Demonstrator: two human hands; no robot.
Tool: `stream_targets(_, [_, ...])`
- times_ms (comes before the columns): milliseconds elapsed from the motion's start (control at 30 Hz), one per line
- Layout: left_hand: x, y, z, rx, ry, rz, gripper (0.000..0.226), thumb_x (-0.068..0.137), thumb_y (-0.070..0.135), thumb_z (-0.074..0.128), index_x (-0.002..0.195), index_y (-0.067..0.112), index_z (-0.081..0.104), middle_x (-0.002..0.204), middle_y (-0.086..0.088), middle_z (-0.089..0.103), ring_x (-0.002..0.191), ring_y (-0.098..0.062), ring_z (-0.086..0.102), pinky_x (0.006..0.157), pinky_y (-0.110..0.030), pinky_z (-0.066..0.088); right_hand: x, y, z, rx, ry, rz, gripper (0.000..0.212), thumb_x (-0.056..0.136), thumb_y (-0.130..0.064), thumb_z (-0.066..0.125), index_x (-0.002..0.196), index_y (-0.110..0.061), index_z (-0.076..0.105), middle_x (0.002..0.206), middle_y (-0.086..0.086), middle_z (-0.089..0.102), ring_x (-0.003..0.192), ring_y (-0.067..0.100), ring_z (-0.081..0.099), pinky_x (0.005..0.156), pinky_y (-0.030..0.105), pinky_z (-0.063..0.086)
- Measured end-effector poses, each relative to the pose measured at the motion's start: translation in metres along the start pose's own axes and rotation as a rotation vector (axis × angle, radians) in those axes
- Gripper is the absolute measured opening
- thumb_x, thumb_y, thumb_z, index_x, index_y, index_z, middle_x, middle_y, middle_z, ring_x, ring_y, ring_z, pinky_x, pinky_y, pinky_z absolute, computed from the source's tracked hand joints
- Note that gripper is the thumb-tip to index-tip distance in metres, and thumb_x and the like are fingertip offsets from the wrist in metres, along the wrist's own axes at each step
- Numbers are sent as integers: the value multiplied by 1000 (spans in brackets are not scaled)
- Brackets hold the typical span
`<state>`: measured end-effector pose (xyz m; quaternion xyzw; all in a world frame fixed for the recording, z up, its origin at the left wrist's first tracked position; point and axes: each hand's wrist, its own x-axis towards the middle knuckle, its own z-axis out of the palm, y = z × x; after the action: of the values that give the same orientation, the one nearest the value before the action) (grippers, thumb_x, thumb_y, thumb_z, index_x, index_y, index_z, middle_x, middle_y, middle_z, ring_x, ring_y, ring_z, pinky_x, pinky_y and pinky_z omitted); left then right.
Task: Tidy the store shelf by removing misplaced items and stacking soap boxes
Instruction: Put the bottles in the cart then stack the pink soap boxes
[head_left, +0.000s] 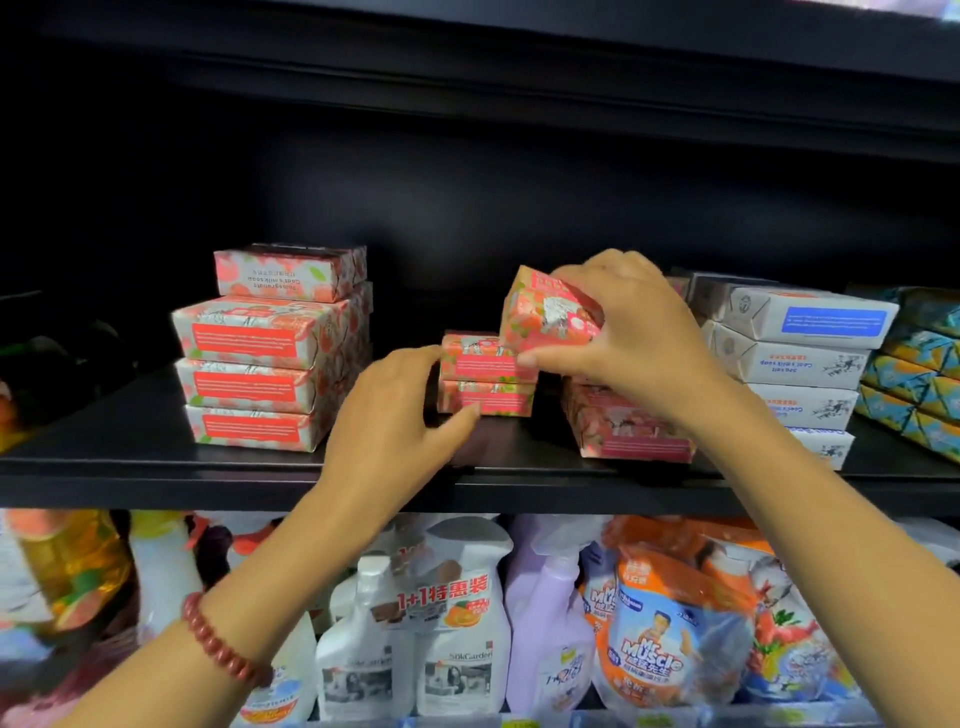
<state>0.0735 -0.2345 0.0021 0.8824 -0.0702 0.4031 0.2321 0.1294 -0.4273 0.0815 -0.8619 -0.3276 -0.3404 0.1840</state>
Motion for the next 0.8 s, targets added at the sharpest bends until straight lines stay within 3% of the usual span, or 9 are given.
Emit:
stream_targets(133, [-22,-13,-1,41,-189,-45,45,79,58,53,110,27,66,104,11,67,98,-9,60,79,-28,50,38,-12,24,-55,-96,-55,62,63,-66,66,102,-19,60,98,-1,50,98,15,43,81,38,45])
stream_targets(233, [-28,-19,0,70,-242,-48,43,84,57,57,112,27,67,110,15,66,103,-4,58,83,-19,45,57,-14,43,-128,-196,-35,71,64,-69,65,111,-17,58,103,0,54,97,18,51,78,37,50])
stream_targets(333, [-28,-24,-1,60,-251,-43,45,84,60,56,114,28,66,113,17,65,107,-1,56,84,-16,42,65,-11,57,-136,-238,-52,60,67,-66,66,97,-14,60,90,0,56,83,18,55,71,35,50])
stream_targets(467, [-29,-23,0,59,-262,-41,59,74,67,40,113,31,66,112,19,64,107,1,54,83,-15,42,66,-4,66,-104,-291,-41,55,70,-63,65,91,-12,59,79,-3,55,74,17,54,63,32,46])
stream_targets(600, [-30,-24,1,56,-248,-27,61,73,68,39,111,29,67,110,17,65,105,-1,56,82,-16,43,68,2,66,-107,-318,-33,60,71,-63,65,102,-12,62,92,0,64,82,18,60,74,40,53])
stream_targets(800, [-30,-23,2,64,-223,-29,74,68,74,24,108,30,68,105,17,67,100,-2,58,77,-16,44,64,3,65,-146,-328,-20,57,77,-57,64,117,-17,59,106,-1,63,96,18,59,81,40,52])
